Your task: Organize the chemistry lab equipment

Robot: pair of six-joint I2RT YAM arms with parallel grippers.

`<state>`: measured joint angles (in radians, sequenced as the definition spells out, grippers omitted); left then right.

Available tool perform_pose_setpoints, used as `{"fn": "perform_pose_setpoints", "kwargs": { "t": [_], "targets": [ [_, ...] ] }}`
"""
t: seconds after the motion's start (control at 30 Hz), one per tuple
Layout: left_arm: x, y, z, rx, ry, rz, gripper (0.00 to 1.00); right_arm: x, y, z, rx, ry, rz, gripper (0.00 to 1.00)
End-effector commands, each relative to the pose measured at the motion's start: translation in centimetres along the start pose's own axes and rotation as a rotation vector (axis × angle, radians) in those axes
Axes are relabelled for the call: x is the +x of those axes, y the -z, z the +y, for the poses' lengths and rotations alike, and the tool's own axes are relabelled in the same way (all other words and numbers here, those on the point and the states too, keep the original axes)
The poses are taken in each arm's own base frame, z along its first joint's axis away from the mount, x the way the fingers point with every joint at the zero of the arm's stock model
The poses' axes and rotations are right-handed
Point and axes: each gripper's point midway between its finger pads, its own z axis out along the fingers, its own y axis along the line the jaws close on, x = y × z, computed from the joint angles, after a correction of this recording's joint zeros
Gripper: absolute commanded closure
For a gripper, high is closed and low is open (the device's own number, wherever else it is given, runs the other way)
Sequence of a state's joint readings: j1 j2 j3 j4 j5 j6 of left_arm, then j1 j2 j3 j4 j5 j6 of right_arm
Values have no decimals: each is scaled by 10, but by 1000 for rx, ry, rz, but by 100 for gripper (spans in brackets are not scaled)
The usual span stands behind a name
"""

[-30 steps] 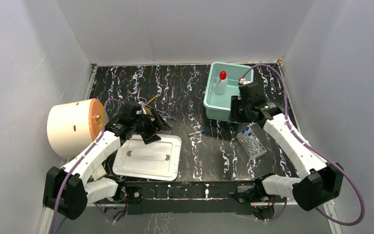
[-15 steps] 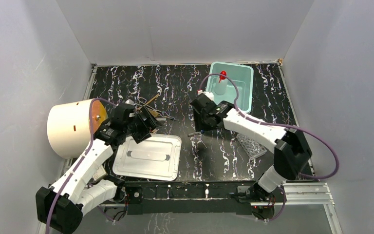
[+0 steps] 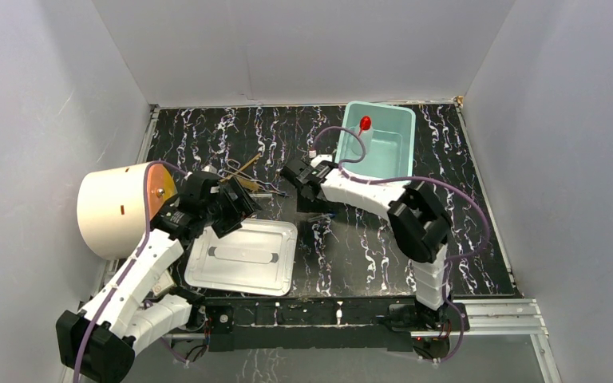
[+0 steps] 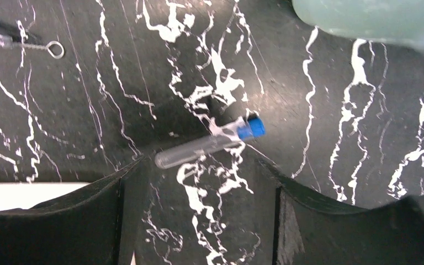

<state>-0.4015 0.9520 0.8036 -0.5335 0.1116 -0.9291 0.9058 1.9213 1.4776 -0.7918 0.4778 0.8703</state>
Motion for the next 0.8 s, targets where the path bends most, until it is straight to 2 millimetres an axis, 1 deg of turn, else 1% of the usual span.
{"fn": "perform_pose_setpoints", "kwargs": {
  "t": [0.0, 0.1, 0.27, 0.33, 0.37, 0.43, 0.6, 0.77],
  "targets": [
    [-23, 19, 8, -89, -82, -91, 20, -13, 0, 6, 61, -50, -26, 24],
    [-30, 23, 13, -138, -106, -112, 20, -9, -6, 8, 58, -62, -15, 24],
    [-23, 17, 9, -103, -83, -83, 20, 11, -18, 2, 70, -85, 26, 28],
    [-21, 14, 8, -91, -71, -75, 20, 18, -23, -2, 79, -94, 39, 31],
    [-19, 12, 6, -82, -67, -64, 20, 21, -25, -2, 76, -92, 39, 34],
    [-16, 11, 3, -65, -63, -45, 20, 21, -30, -1, 69, -82, 38, 42],
    [-15, 10, 0, -57, -59, -34, 20, 24, -36, -1, 81, -67, 47, 50],
    [-14, 9, -1, -52, -55, -30, 20, 24, -32, 2, 40, -22, 25, 57]
  ]
}}
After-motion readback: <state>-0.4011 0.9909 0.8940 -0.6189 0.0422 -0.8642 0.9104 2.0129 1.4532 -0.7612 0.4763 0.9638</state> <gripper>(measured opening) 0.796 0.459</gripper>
